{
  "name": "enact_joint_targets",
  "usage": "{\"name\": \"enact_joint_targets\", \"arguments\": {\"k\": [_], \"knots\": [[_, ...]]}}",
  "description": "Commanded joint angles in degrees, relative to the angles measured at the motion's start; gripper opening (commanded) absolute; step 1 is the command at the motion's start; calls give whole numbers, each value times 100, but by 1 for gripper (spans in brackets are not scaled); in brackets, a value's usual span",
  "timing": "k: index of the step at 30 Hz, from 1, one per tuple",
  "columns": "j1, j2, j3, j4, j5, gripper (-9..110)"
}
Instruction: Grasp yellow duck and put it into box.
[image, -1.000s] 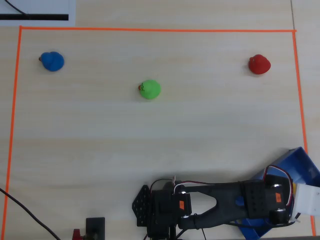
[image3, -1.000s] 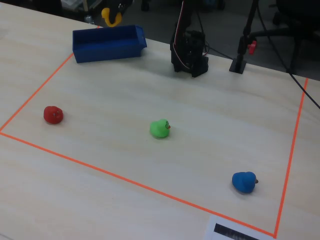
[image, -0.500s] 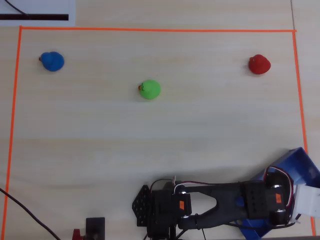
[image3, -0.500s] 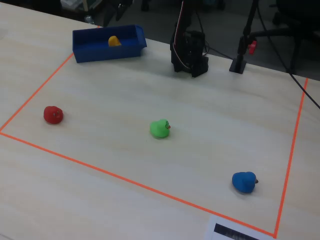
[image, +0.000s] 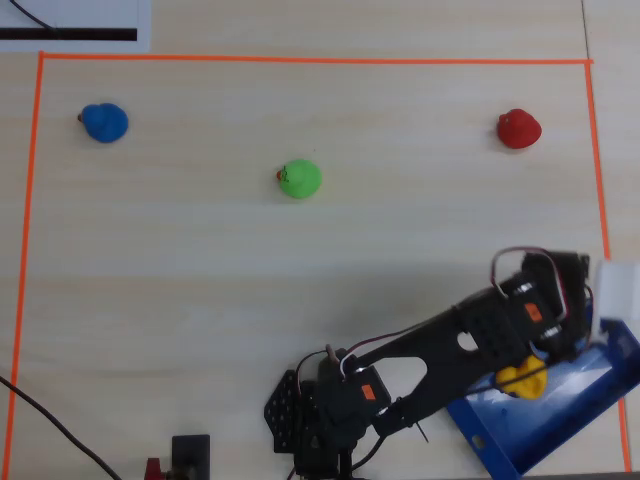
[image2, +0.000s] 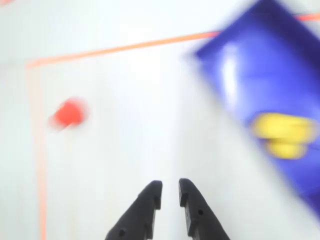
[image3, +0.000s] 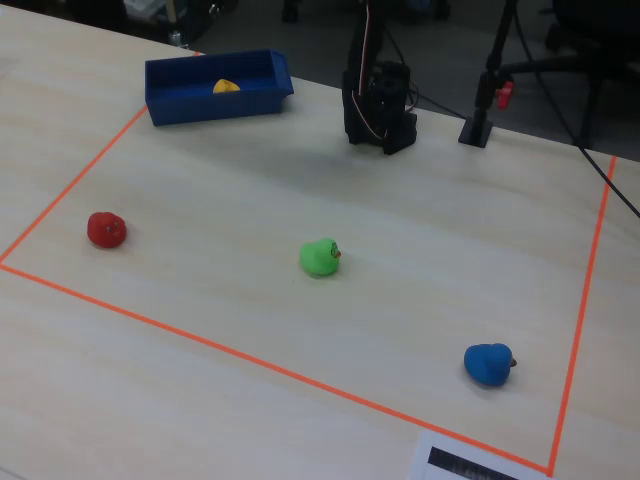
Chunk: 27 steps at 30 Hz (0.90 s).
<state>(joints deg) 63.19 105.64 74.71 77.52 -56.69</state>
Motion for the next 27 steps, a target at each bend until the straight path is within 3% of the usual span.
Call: {"name": "enact_joint_targets", "arguments": {"k": [1, 5, 9, 15, 27], "knots": [[-2566, 984, 932, 105, -369, 0], [-4553, 2602, 3384, 299, -729, 0], [-5871, 4579, 5977, 167, -1468, 0], [-6486, 7119, 8675, 185, -2637, 0], [-6970, 7937, 10248, -299, -2681, 0]]}}
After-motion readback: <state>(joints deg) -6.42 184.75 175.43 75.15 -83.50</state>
